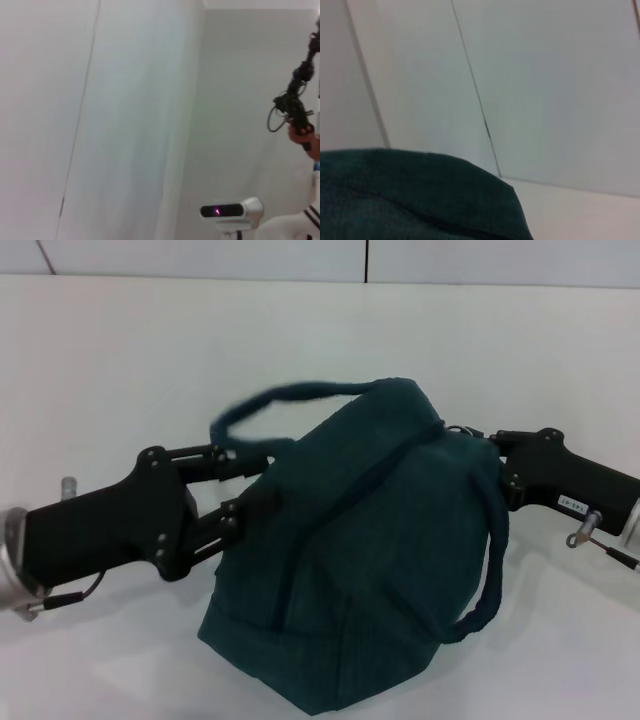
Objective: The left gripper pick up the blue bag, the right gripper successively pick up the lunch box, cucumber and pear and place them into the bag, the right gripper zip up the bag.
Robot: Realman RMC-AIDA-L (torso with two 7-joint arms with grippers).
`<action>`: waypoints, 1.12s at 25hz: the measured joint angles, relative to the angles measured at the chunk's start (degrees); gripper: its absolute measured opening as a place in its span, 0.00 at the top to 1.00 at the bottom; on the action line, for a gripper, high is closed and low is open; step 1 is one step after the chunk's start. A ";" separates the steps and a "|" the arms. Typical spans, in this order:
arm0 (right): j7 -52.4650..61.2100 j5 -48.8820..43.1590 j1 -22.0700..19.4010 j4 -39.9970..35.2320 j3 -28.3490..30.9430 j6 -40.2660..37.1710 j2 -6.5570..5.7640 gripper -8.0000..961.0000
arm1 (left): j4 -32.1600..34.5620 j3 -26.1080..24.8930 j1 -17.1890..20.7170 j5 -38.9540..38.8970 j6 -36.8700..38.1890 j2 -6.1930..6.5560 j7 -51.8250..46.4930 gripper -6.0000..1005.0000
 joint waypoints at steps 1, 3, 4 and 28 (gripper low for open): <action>0.00 -0.10 0.14 0.06 -0.27 0.78 0.01 0.99 | 0.00 -0.12 -0.11 -0.01 -0.73 -0.11 -0.63 0.81; 0.00 -0.29 0.57 0.36 -1.21 2.17 0.09 0.99 | 0.07 -0.28 -0.32 -0.02 -1.98 -0.59 -1.28 0.74; 0.00 -0.32 0.72 0.53 -1.76 2.61 0.11 0.99 | 0.16 -0.29 -0.43 0.03 -2.39 -0.84 -1.38 0.71; -7.12 8.76 -2.37 0.32 -2.87 1.72 -0.19 0.98 | 0.09 -1.22 0.55 -1.15 -4.17 -1.05 0.35 0.93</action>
